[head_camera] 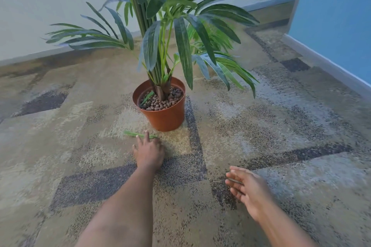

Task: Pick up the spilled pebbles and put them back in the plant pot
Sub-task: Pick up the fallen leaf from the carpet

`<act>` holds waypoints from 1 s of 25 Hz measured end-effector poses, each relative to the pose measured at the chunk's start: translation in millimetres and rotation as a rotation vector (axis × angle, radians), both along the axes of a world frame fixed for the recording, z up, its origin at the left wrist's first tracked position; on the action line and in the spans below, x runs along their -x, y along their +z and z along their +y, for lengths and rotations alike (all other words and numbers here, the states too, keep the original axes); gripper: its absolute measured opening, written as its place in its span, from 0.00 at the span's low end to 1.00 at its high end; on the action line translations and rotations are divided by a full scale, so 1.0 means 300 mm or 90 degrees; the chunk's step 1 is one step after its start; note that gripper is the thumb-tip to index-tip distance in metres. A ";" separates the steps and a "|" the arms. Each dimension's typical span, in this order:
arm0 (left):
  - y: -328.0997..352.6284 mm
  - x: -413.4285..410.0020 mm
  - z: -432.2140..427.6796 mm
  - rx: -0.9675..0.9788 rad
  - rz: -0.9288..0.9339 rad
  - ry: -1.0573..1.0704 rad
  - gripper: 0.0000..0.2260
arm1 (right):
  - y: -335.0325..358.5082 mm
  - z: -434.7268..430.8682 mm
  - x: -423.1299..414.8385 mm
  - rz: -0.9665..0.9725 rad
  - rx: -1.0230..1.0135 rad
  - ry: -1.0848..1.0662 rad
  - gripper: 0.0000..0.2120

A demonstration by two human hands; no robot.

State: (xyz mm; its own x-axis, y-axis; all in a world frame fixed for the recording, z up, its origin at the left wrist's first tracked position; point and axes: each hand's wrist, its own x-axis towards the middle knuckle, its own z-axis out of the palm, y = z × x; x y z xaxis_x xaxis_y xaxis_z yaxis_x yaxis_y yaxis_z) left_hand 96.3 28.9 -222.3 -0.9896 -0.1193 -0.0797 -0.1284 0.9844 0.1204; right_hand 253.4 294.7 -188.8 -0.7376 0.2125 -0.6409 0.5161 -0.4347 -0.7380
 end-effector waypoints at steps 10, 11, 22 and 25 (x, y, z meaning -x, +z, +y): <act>0.088 -0.018 0.005 -0.263 0.297 0.093 0.12 | 0.029 -0.231 0.228 0.078 -0.028 0.135 0.09; 0.128 -0.041 0.009 -0.346 0.358 0.141 0.11 | 0.041 -0.274 0.255 0.094 -0.058 0.164 0.10; 0.325 -0.306 -0.128 -1.115 0.327 0.549 0.07 | 0.210 -0.549 0.330 0.225 -0.206 0.306 0.19; 0.357 -0.360 -0.190 -1.154 0.325 0.578 0.07 | 0.245 -0.562 0.330 0.262 -0.274 0.408 0.09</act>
State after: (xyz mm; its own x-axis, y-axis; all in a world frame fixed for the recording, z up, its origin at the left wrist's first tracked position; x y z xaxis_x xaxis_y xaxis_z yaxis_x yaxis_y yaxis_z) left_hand 204.3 -28.1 -115.0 -0.6769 -0.5905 -0.4394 -0.0462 -0.5616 0.8261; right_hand 154.4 126.0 -115.2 -0.9531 -0.1604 -0.2569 0.2217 0.2080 -0.9527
